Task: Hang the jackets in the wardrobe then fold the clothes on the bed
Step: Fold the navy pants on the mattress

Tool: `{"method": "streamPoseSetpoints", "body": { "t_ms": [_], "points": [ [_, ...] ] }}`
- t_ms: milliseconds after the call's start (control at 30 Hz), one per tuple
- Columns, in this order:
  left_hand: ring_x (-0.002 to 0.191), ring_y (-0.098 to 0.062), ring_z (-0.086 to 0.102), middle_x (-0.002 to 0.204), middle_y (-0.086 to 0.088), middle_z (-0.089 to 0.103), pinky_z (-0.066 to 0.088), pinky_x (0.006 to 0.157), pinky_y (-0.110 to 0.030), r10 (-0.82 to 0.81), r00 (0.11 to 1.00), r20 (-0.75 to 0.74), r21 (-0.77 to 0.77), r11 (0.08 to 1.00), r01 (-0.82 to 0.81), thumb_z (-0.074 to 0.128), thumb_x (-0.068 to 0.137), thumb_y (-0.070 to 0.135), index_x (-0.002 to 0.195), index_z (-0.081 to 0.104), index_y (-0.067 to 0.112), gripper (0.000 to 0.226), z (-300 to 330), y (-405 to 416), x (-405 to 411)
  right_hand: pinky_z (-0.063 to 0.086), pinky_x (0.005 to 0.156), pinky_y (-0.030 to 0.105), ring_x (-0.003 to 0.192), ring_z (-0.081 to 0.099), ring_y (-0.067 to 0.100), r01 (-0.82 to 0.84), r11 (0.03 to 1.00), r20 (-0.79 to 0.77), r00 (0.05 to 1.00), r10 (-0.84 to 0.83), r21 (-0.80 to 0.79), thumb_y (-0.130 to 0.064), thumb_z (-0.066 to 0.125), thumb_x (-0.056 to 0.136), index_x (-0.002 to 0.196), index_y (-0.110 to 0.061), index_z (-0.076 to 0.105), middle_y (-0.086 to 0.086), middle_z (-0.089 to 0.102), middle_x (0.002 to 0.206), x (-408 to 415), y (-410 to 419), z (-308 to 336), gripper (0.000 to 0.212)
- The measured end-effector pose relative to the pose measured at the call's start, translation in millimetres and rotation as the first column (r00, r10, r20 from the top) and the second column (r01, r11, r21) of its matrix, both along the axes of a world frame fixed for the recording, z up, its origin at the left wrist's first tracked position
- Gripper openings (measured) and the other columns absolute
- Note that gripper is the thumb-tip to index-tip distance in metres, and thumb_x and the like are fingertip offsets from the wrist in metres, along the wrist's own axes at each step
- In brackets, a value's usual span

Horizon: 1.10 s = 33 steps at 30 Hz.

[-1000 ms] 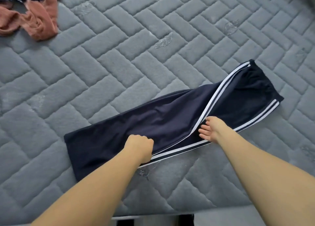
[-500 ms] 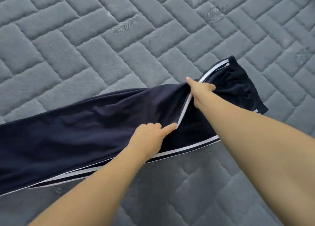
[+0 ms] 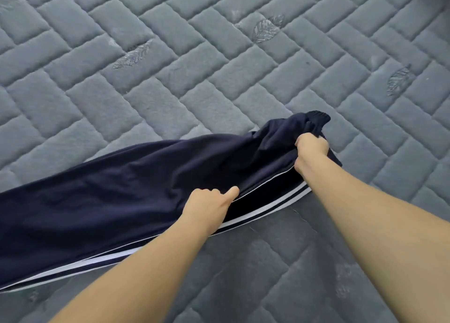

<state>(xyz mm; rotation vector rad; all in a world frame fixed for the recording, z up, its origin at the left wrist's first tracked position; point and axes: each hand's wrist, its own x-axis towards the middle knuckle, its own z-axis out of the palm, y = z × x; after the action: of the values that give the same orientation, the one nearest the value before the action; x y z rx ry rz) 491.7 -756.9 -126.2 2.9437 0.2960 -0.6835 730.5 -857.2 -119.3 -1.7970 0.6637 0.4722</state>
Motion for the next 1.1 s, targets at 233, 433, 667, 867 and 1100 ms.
{"method": "streamPoseSetpoints", "body": {
  "t_ms": [233, 433, 667, 867, 1100],
  "points": [
    [0.055, -0.022, 0.039, 0.08, -0.001, 0.041, 0.017, 0.047, -0.033, -0.27, 0.958, -0.098, -0.083, 0.961, 0.262, 0.042, 0.089, 0.007, 0.145, 0.002, 0.035, 0.074, -6.0, -26.7, -12.3, 0.054, 0.08, 0.039, 0.094, 0.061, 0.027, 0.279, 0.944, -0.194, 0.95, -0.244, 0.179, -0.005, 0.045, 0.082, 0.11, -0.011, 0.058, 0.008, 0.063, 0.107, -5.5, -74.4, -9.6, 0.031],
    [0.052, -0.02, 0.033, 0.074, 0.001, 0.035, 0.015, 0.046, -0.033, -0.183, 0.973, -0.142, -0.058, 0.983, 0.176, 0.04, 0.089, 0.006, 0.152, -0.009, 0.037, 0.086, -7.1, -36.9, -7.3, 0.048, 0.074, 0.03, 0.085, 0.058, 0.02, 0.017, 0.999, 0.06, 0.998, -0.02, 0.051, -0.012, 0.062, 0.081, 0.089, -0.021, 0.049, -0.001, 0.059, 0.092, 2.2, -63.9, -9.1, 0.018],
    [0.077, -0.025, 0.052, 0.096, 0.001, 0.049, 0.039, 0.062, -0.037, -0.246, 0.956, -0.163, -0.22, 0.953, 0.208, 0.038, 0.095, 0.021, 0.151, -0.015, 0.042, 0.079, -11.0, -31.0, -16.3, 0.042, 0.101, 0.046, 0.115, 0.048, 0.029, 0.206, 0.934, 0.015, 0.977, -0.211, -0.292, -0.033, 0.068, 0.08, 0.133, -0.026, 0.043, 0.005, 0.038, 0.139, -23.2, -76.4, -31.0, 0.06],
    [0.113, -0.023, 0.049, 0.124, 0.005, 0.047, 0.046, 0.088, -0.039, 0.181, 0.982, -0.062, -0.308, 0.932, -0.191, 0.038, 0.094, 0.037, 0.153, 0.013, 0.035, 0.064, -6.4, 15.0, -67.0, 0.042, 0.102, 0.043, 0.117, 0.051, 0.034, 0.27, 0.935, -0.048, 0.956, -0.288, -0.232, -0.016, 0.072, 0.075, 0.137, -0.016, 0.039, 0.01, 0.039, 0.139, -126.3, -36.9, -39.3, 0.071],
    [0.1, -0.028, 0.05, 0.12, -0.002, 0.049, 0.046, 0.079, -0.04, 0.307, 0.952, 0.004, -0.11, 0.946, -0.305, 0.051, 0.091, 0.031, 0.139, 0.042, 0.02, 0.05, -1.8, 97.3, -179.0, 0.041, 0.075, 0.031, 0.077, 0.051, 0.023, 0.455, 0.89, -0.203, 0.868, -0.453, -0.042, -0.008, 0.058, 0.084, 0.131, -0.014, 0.042, 0.003, 0.053, 0.107, -250.1, 40.4, -31.3, 0.05]
  ]
}}
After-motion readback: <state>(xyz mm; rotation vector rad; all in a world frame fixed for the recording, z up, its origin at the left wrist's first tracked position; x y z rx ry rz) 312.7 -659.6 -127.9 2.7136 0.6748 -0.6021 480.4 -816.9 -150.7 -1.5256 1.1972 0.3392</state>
